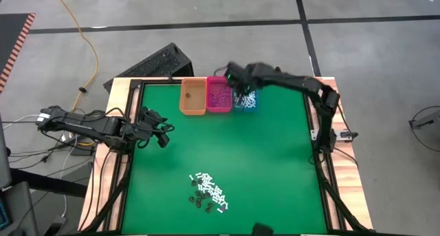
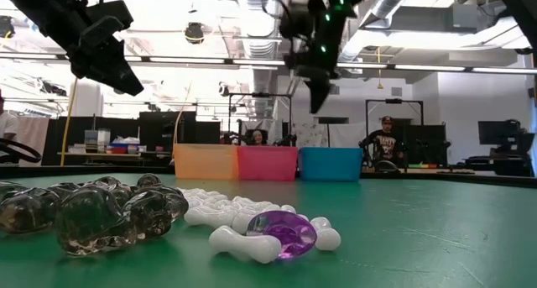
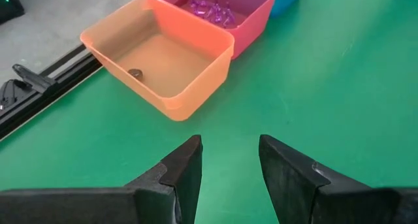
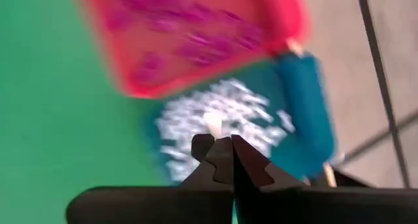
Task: Sort Halloween decoration
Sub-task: Put the white bone toy into the blue bin
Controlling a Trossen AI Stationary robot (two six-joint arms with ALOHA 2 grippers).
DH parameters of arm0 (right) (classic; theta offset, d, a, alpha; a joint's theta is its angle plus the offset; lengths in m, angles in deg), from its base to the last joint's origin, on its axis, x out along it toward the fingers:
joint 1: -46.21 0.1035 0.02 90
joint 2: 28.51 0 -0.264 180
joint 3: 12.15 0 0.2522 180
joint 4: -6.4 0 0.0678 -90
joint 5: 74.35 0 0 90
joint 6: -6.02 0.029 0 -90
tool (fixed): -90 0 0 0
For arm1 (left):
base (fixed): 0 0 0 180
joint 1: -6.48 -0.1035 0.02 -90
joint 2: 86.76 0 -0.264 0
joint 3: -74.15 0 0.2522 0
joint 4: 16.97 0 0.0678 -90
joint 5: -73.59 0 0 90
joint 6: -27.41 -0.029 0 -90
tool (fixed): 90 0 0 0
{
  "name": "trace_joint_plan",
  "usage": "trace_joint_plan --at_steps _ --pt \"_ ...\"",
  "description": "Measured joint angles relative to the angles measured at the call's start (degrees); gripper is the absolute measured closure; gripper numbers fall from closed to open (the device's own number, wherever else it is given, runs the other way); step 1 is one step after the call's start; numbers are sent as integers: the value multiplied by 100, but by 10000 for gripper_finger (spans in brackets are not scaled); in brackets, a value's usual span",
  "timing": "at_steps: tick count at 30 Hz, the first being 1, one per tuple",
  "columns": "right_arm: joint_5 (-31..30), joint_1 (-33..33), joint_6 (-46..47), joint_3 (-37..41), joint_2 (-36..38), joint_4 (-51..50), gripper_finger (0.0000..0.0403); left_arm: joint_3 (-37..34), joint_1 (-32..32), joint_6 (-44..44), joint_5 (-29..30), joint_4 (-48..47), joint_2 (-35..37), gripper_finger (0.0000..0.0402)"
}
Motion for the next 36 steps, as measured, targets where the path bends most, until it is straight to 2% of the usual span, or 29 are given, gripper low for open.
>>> trace_joint_plan --at_steps 3,7,12,15,17,20,25,29,32,36 --pt "102 -534 42 22 -65 -19 376 0 -1 47 0 -15 -2 258" --pt "541 -947 232 31 -94 -60 302 0 -1 76 -3 -47 -1 258" --pt "630 -1050 409 28 -85 -10 206 0 -1 85 0 -73 -2 258" --pt "762 -945 421 28 -85 -81 181 0 0 87 0 -73 -1 258" --pt "1329 -781 400 28 -85 0 179 0 1 89 0 -73 -2 258" --pt "2203 -312 566 26 -85 242 188 0 -1 94 0 -73 -2 258" --pt "2405 1019 751 24 -87 752 209 0 -1 96 1 -71 -1 258" --pt "2036 2204 1034 24 -87 1467 218 0 -1 96 0 -71 -2 258" --pt "1473 2981 1162 24 -127 2057 221 0 0 96 0 -71 -2 258" --pt "1017 3709 1187 20 -448 2591 223 0 0 178 0 -67 0 258"
